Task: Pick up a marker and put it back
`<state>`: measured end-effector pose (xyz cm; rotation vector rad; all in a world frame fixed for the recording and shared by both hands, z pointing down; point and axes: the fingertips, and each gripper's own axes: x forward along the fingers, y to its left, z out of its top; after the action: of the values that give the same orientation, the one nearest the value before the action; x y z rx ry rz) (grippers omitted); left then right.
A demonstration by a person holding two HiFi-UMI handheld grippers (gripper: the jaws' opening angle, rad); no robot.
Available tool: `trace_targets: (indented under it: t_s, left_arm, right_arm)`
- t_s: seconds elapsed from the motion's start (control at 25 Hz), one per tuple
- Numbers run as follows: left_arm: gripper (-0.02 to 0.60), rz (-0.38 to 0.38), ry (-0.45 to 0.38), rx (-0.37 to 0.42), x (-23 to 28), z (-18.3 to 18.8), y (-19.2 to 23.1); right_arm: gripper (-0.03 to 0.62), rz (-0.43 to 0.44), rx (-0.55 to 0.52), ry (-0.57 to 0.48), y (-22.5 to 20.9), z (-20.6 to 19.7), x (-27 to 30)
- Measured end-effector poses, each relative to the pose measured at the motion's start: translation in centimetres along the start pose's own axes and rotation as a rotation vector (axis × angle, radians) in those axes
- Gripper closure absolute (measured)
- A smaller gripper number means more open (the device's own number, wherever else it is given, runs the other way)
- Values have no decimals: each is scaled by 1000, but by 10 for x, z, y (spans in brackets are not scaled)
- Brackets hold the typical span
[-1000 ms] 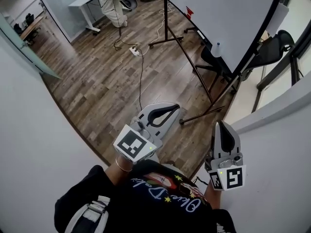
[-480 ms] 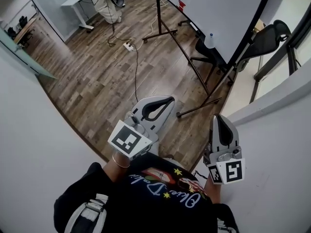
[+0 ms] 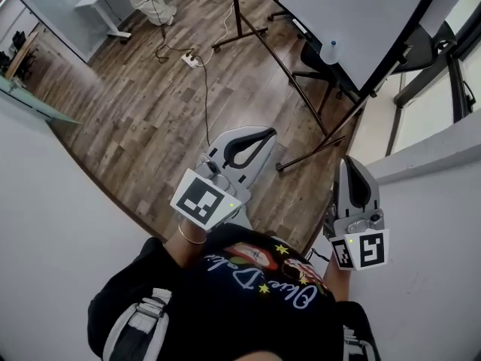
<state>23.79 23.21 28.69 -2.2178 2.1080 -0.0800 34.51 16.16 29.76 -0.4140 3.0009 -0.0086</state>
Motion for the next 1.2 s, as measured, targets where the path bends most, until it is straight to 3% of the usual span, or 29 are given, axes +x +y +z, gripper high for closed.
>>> trace_targets:
  t_s: [0.76, 1.2]
  left_arm:
    - [578, -101, -5, -78, 35, -29, 150]
    - [577, -164, 6, -75, 41, -40, 224]
  right_arm:
    - [594, -114, -29, 64, 3, -25, 151]
    - [594, -194, -27, 68, 12, -35, 216]
